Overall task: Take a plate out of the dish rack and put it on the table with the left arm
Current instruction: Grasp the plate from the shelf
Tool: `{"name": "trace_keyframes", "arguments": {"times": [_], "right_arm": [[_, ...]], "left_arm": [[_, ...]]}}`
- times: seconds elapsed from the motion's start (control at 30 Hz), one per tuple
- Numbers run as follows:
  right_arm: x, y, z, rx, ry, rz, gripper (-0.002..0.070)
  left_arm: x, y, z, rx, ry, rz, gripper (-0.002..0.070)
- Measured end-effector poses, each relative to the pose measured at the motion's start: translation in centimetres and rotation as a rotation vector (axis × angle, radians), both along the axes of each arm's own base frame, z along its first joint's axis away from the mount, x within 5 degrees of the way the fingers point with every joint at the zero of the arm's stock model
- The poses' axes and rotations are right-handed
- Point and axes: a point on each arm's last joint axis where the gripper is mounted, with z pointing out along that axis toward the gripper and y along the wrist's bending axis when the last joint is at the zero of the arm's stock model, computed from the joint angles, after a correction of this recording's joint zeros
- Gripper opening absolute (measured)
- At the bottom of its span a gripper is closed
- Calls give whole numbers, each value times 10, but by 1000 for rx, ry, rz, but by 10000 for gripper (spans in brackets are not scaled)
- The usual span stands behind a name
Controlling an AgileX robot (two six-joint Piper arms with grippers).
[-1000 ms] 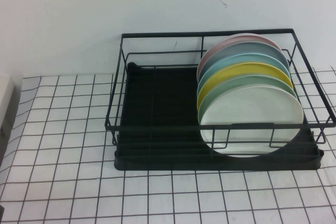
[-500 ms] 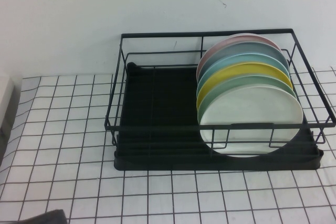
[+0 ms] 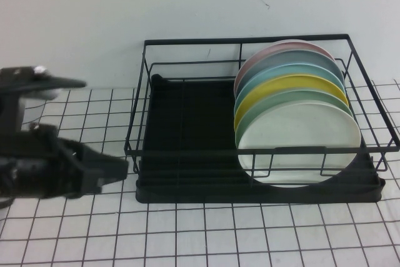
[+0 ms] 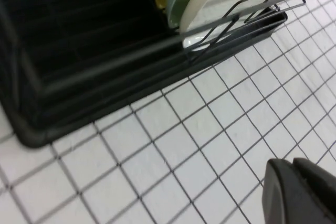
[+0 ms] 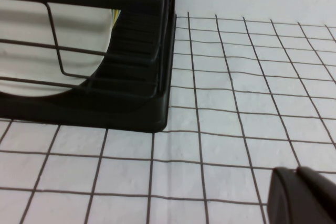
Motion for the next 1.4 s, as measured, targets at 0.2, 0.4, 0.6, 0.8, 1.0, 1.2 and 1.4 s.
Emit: {"name": "trace_keyframes", "arguments": {"times": [0.2,0.4,0.6,0.8,1.0,1.2,1.4], "right_arm": [[0,0,0,0,0,0,-1],[0,0,0,0,0,0,-1],[0,0,0,0,0,0,-1],[0,0,0,0,0,0,-1],[0,0,0,0,0,0,-1],[0,0,0,0,0,0,-1],[0,0,0,0,0,0,-1]], "left_arm": [[44,-53,4,84,-43,-185,-3],[73,-118,2,164,-90,-372,-3],[93,-172,-9,231,-117,-503,-3],[109,-190,-4,324,-256,-592,161],[125,-197,-8,368,-369,-580,416],[142,-202,-28,437,-437,-564,388],[151,-205,-37,459,-476,-536,363]]}}
